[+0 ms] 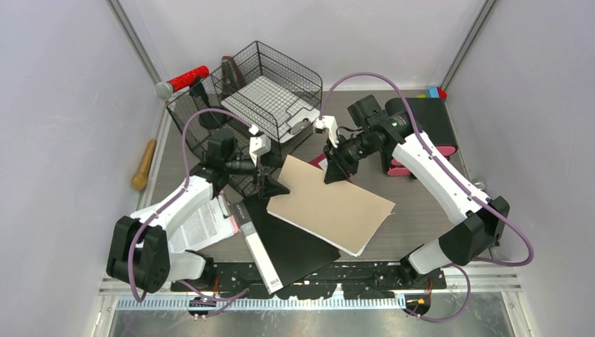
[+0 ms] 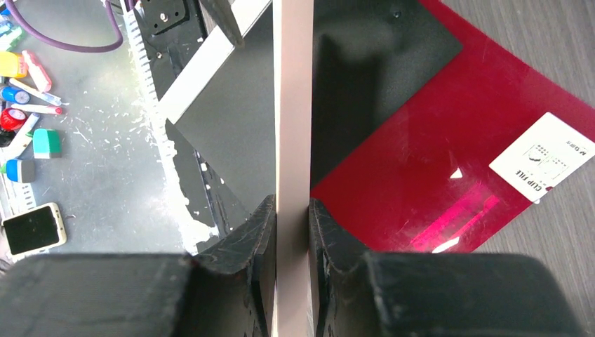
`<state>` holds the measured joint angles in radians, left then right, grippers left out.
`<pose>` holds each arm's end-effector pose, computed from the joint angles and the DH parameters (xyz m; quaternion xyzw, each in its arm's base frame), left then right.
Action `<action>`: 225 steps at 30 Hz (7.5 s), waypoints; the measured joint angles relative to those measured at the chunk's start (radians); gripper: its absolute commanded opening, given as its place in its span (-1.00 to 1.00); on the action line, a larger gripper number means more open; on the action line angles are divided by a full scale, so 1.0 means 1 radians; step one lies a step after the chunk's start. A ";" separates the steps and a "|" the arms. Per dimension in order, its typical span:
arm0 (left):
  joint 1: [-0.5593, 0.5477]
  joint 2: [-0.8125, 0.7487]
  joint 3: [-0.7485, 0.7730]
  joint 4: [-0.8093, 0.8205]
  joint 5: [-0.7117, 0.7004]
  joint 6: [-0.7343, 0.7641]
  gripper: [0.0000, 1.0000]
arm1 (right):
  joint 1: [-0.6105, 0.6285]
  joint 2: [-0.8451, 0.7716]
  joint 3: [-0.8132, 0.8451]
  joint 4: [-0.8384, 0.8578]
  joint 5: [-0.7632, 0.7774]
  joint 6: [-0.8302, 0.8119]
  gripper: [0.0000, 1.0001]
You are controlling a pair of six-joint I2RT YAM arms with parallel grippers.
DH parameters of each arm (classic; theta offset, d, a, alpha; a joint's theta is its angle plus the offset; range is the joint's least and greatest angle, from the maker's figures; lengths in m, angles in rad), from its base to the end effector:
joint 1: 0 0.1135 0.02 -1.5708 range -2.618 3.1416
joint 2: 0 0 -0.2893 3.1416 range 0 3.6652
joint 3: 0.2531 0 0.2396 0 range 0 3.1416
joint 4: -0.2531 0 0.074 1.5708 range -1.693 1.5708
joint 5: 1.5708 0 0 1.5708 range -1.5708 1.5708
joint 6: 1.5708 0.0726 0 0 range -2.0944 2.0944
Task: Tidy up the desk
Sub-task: Pick up the folder from the center of the board, then place the folder in the storage box.
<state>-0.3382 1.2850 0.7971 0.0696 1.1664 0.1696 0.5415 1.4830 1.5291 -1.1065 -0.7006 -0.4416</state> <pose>0.2280 -0.1510 0.2937 0.4663 0.6021 -0.4984 0.4143 0.2217 0.1880 0.3593 -0.5053 0.7604 0.3435 0.2202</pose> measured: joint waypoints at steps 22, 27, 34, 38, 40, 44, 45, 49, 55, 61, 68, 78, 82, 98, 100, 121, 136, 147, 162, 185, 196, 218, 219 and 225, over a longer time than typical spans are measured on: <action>-0.061 0.024 0.030 -0.093 0.071 -0.035 -1.00 | 0.002 -0.061 -0.019 0.044 0.000 0.031 -0.29; -0.063 0.002 0.151 -0.271 0.052 0.032 -1.00 | 0.002 -0.112 -0.019 0.075 0.030 0.079 0.60; -0.070 0.045 0.610 -0.843 -0.022 0.370 -1.00 | 0.000 -0.148 -0.004 0.113 0.087 0.145 0.90; -0.089 0.102 0.872 -1.150 -0.089 0.556 -1.00 | 0.000 -0.153 0.015 0.141 0.108 0.170 0.94; -0.110 0.114 0.940 -1.278 -0.138 0.623 -1.00 | 0.000 -0.164 0.016 0.160 0.111 0.181 0.92; -0.159 0.118 0.972 -1.422 -0.233 0.678 -1.00 | 0.001 -0.190 0.016 0.167 0.079 0.188 0.78; -0.168 0.118 0.973 -1.439 -0.249 0.678 -1.00 | 0.001 -0.193 0.016 0.168 0.063 0.190 0.75; -0.205 0.119 0.973 -1.482 -0.314 0.671 -1.00 | 0.001 -0.193 0.015 0.170 -0.010 0.197 0.68; -0.238 0.126 0.973 -1.492 -0.352 0.623 -1.00 | 0.013 -0.193 -0.037 0.220 -0.105 0.210 0.67; -0.245 0.164 0.985 -1.487 -0.348 0.573 -1.00 | 0.040 -0.193 -0.100 0.257 -0.132 0.210 0.58; -0.246 0.178 0.992 -1.477 -0.332 0.544 -1.00 | 0.062 -0.193 -0.126 0.273 -0.139 0.199 0.19; -0.246 0.178 0.993 -1.473 -0.332 0.539 -1.00 | 0.066 -0.187 -0.157 0.275 -0.143 0.173 -0.01; -0.246 0.178 0.992 -1.472 -0.332 0.538 -1.00 | 0.066 -0.185 -0.179 0.277 -0.146 0.171 -0.05; -0.239 0.172 0.962 -1.437 -0.344 0.509 -0.15 | 0.080 -0.171 -0.166 0.248 -0.150 0.106 -1.00; -0.242 0.160 0.950 -1.415 -0.362 0.505 0.18 | 0.081 -0.162 -0.144 0.222 -0.141 0.106 -0.99; 0.058 -0.376 0.655 -1.038 -0.732 0.237 0.99 | 0.082 0.041 0.222 0.335 0.135 0.341 -1.00; 0.109 -0.308 0.725 -1.023 -0.898 0.124 0.99 | 0.083 0.376 0.657 0.616 0.321 0.599 -0.99; 0.111 -0.286 0.724 -1.032 -0.914 0.126 0.99 | 0.103 0.555 0.835 0.729 0.375 0.630 -1.00; 0.111 -0.278 0.706 -1.026 -0.887 0.126 0.99 | 0.143 0.730 0.867 0.903 0.484 0.591 -1.00; 0.111 -0.270 0.597 -0.982 -0.809 0.175 0.99 | 0.222 0.750 0.564 1.281 0.626 0.463 -1.00; 0.111 -0.286 0.589 -0.978 -0.797 0.179 0.99 | 0.270 0.771 0.548 1.341 0.805 0.444 -1.00; 0.111 -0.290 0.578 -0.975 -0.769 0.179 0.99 | 0.287 0.755 0.457 1.392 0.930 0.551 -1.00; 0.111 -0.290 0.578 -0.975 -0.769 0.179 0.99 | 0.288 0.755 0.459 1.389 0.933 0.550 -1.00; 0.111 -0.288 0.588 -0.983 -0.771 0.177 0.99 | 0.305 0.755 0.472 1.365 0.969 0.510 -1.00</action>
<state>-0.2268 0.9966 1.3849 -0.9134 0.3950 0.3466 0.8463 2.2383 2.0014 0.2588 0.2680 0.0685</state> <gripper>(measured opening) 0.995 0.217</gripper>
